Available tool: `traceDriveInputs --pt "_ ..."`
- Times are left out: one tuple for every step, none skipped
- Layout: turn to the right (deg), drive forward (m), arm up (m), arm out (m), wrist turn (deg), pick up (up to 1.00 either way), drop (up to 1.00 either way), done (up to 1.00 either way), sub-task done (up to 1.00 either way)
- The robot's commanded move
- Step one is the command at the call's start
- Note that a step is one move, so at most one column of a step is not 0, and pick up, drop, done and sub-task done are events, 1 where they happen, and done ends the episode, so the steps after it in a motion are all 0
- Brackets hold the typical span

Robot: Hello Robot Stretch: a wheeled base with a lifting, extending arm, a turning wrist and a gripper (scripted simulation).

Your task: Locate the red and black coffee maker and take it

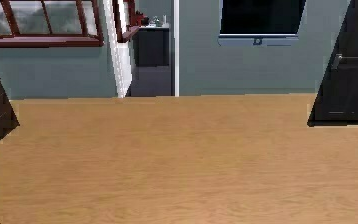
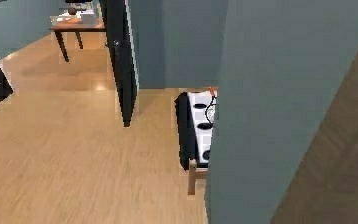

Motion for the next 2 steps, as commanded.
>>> traceDriveInputs --pt "-3.0 0.00 0.00 0.00 0.0 0.00 0.00 0.00 0.00" --pt "0.0 1.00 0.00 0.00 0.0 0.00 0.00 0.00 0.00"
